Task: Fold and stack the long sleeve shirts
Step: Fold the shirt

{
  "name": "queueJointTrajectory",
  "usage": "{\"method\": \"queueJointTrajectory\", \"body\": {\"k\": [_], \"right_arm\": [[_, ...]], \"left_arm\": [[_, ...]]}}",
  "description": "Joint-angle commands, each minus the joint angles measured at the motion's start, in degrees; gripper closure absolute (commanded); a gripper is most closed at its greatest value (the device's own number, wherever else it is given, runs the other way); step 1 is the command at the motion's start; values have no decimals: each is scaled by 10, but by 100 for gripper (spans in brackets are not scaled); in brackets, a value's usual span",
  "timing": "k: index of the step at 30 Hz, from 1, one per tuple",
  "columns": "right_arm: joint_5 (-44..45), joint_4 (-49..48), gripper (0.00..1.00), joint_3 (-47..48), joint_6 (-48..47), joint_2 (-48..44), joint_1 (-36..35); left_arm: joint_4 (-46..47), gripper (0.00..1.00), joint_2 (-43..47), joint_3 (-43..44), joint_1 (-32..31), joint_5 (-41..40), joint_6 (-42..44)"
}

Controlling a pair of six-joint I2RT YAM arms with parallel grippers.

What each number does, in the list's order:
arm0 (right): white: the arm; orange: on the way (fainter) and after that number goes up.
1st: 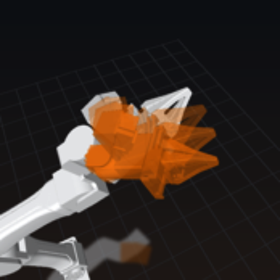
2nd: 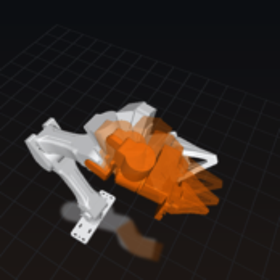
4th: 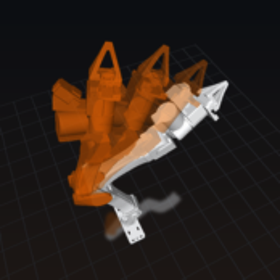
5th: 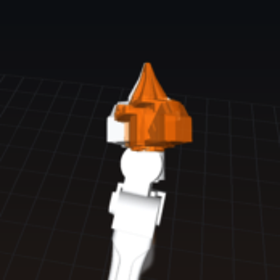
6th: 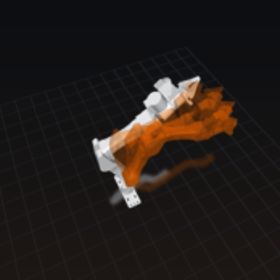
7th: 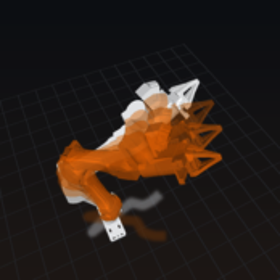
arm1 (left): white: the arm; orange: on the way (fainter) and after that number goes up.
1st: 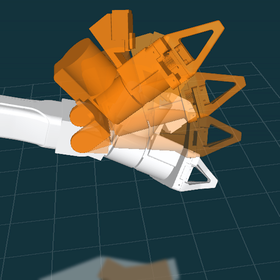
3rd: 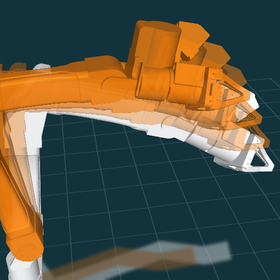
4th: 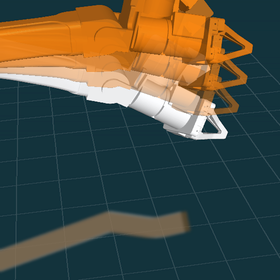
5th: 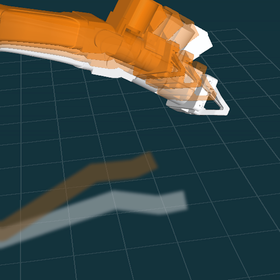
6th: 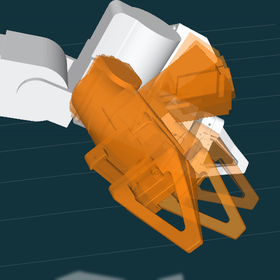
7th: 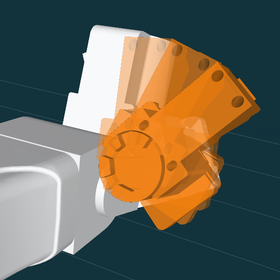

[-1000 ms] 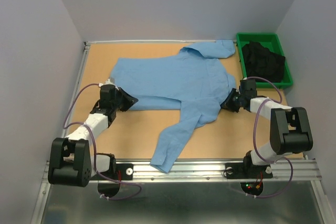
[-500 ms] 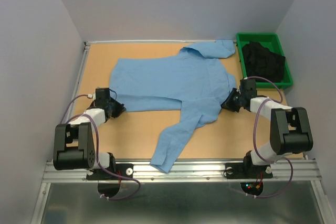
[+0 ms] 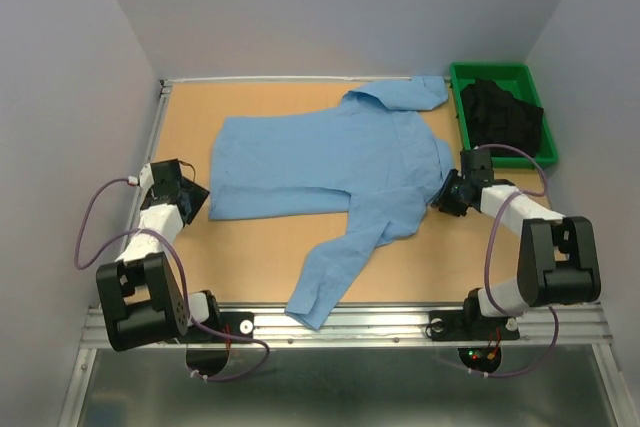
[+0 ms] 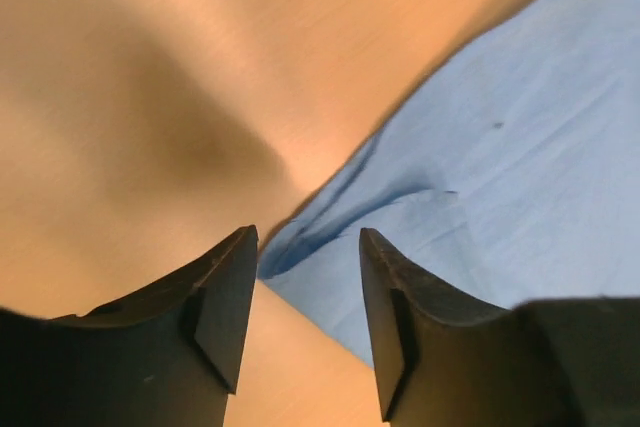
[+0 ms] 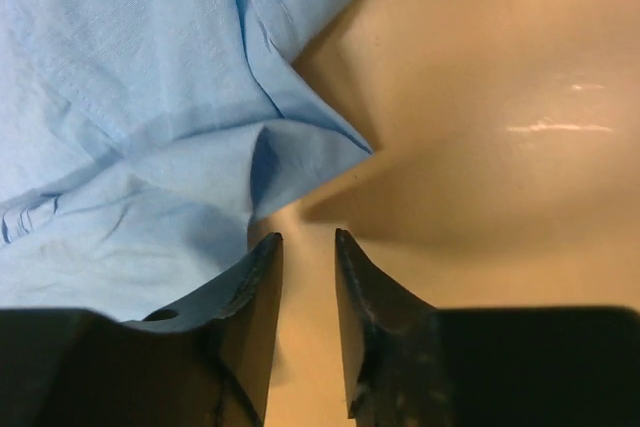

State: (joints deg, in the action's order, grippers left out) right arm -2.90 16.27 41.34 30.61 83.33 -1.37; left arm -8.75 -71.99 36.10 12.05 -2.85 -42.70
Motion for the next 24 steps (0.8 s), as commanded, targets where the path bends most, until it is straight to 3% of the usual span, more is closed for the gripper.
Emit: {"method": "queueJointTrajectory", "body": {"k": [1,3,7,8,12,19,24], "right_arm": [[47,52,59,35,-37,-61,5],[41,63,48,42,-46,-82,3],[33,80,35,59,-66,-98,-21],[33,82,33,67,-71,-100,-29],[25,96,29,84,-103,-113,-114],[-8,101,28,110,-205,-119,-382],[-13,101,28,125,-225,-54,-478]], "left_arm": [[-20,30,57,46,-30,5,89],[-19,22,85,56,-64,15,131],[-18,3,111,65,-207,22,184],[-19,2,112,64,-252,25,186],[-3,1,112,52,-314,39,186],[15,1,97,49,-321,-26,197],[12,1,66,62,-321,-58,196]]}}
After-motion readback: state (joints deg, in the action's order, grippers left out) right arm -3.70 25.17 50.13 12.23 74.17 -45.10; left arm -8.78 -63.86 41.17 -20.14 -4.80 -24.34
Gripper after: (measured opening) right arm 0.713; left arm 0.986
